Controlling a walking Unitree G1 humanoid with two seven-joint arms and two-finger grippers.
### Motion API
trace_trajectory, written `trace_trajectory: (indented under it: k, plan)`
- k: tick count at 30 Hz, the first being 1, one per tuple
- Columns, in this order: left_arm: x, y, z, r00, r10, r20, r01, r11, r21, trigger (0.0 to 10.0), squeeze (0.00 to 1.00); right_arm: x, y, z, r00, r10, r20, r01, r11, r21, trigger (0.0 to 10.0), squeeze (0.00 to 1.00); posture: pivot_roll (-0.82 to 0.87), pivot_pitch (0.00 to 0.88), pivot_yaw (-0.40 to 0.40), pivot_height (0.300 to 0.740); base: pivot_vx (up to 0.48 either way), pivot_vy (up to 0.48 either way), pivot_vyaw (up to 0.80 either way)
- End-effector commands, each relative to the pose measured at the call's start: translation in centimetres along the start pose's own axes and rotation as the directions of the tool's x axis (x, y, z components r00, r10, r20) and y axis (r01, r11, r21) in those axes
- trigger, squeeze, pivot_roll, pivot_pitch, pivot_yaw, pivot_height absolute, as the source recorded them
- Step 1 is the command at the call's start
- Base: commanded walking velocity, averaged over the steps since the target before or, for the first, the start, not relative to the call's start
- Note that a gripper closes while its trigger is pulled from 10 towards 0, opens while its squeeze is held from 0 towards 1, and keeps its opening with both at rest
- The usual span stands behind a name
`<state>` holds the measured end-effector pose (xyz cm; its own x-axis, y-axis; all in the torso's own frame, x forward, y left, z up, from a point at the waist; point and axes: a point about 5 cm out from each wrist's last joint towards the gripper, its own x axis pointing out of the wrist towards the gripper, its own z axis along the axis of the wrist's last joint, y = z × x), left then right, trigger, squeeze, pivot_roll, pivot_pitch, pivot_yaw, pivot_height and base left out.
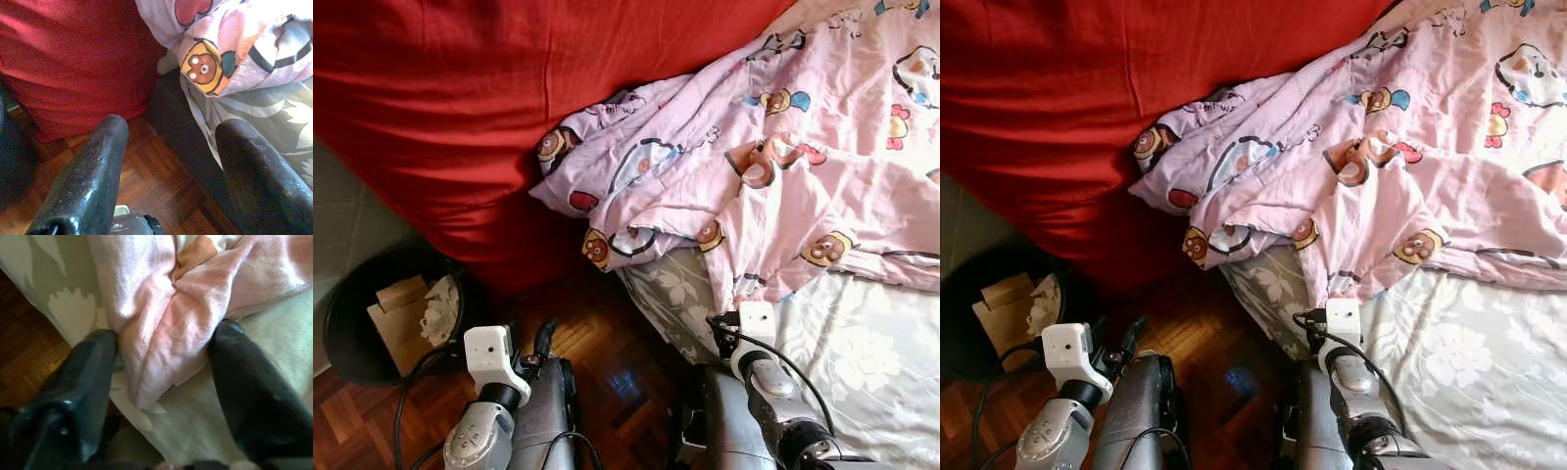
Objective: Clean up the room
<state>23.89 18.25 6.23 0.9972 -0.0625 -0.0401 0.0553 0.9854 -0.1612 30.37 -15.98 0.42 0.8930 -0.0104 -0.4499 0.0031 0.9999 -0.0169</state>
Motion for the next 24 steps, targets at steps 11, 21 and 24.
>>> trace_trajectory:
  k: [11,21,24]
  plan:
    - [-1.14,0.02,-0.86,0.998,0.009,-0.058,-0.01,1.0,-0.018,10.0,0.0,-0.55,0.4,-2.03,0.997,0.008,-0.082,-0.008,1.0,0.005,0.0,0.0,0.14,0.42,-0.019,0.623,0.0,0.0,0.0]
    - [-1.32,-0.04,-0.96,0.998,0.011,-0.065,-0.013,1.0,-0.022,10.0,0.0,-0.55,0.05,-1.98,0.997,-0.01,-0.076,0.011,1.0,0.013,0.0,0.0,0.14,0.421,-0.02,0.623,0.0,0.0,0.0]
    - [-1.32,-0.04,-0.97,0.998,0.011,-0.065,-0.013,1.0,-0.023,10.0,0.0,-0.55,0.03,-1.96,0.997,-0.01,-0.075,0.011,1.0,0.015,0.0,0.0,0.14,0.42,-0.02,0.623,0.0,0.0,0.0]
